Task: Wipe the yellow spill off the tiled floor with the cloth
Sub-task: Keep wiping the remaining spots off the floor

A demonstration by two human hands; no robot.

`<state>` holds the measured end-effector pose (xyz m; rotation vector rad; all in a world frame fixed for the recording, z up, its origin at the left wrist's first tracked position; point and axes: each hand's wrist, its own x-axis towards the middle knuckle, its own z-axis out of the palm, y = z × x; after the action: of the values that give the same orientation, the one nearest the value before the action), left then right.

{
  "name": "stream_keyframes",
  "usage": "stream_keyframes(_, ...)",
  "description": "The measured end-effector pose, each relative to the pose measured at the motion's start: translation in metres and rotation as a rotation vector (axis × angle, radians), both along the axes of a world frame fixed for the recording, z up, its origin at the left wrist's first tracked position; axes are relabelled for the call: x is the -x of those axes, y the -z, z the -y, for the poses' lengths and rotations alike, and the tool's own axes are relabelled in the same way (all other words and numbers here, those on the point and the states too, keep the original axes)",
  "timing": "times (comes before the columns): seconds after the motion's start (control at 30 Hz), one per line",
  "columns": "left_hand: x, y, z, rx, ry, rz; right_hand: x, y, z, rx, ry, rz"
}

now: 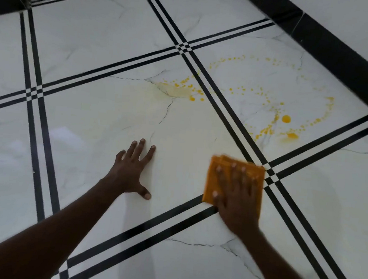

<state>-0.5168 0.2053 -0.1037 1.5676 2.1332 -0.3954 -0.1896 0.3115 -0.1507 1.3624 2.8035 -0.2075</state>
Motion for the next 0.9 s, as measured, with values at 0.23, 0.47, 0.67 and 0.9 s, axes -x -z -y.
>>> stream_keyframes(0.23,-0.002,0.005,-0.006,0.025,0.017,-0.06,0.081,0.007,-0.066,-0.019,0.135,-0.031)
stream_keyframes(0.47,-0.006,-0.002,-0.007,0.046,0.009,-0.065,0.044,-0.004,0.011,0.131,-0.053,-0.063)
stream_keyframes(0.67,-0.008,-0.002,-0.015,0.117,0.007,-0.079,0.125,0.004,-0.109,0.142,-0.038,0.069)
stream_keyframes(0.9,-0.017,-0.012,-0.019,0.156,-0.018,-0.093,0.132,-0.027,-0.11,0.232,-0.644,0.319)
